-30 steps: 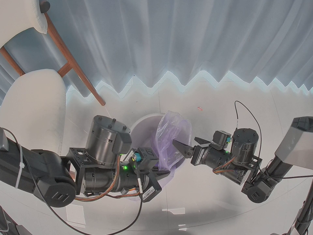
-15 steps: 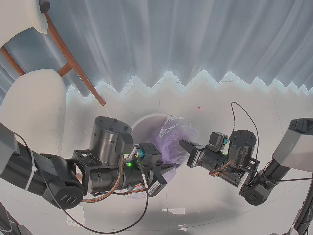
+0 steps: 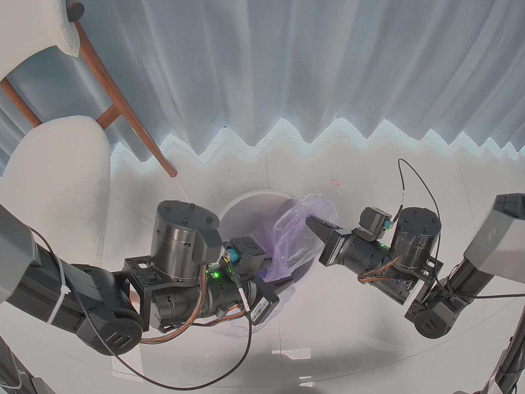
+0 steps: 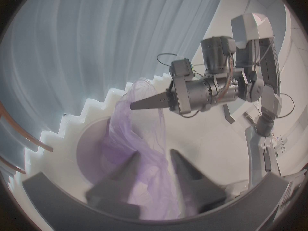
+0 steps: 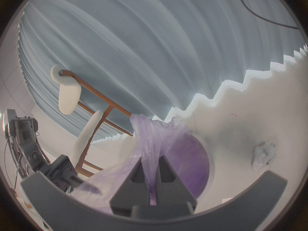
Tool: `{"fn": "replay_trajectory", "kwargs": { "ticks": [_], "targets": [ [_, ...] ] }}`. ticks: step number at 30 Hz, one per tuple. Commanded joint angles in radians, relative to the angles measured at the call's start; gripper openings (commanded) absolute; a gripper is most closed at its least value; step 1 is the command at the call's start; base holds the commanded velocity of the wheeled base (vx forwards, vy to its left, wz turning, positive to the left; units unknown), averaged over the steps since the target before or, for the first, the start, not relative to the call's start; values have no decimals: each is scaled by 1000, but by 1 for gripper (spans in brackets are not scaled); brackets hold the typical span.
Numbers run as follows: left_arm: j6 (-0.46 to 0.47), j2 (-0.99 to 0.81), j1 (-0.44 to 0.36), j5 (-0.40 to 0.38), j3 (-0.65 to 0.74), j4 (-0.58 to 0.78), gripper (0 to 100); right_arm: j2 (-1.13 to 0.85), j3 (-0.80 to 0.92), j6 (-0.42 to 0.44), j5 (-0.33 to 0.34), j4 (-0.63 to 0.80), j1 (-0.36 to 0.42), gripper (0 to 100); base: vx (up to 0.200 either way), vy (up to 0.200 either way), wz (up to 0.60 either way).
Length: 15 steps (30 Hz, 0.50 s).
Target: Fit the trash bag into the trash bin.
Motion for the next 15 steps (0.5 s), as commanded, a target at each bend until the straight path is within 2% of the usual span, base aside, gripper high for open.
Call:
{"fn": "replay_trajectory", "kwargs": {
  "ticks": [1,7,9,15],
  "targets": [
    [-38,3,1,5,5,-51,100,0,-10,0,5,-21,-2,0,0,0,0],
    [-239,-86,15,8,10,-50,100,6,-33,1,17,-68,-24,0,0,0,0],
    [-262,-116,27,3,26,-22,100,5,-32,1,25,-68,-28,0,0,0,0],
    [-256,-174,87,-21,135,29,100,8,-33,1,29,-68,-42,0,0,0,0]
  ]
}}
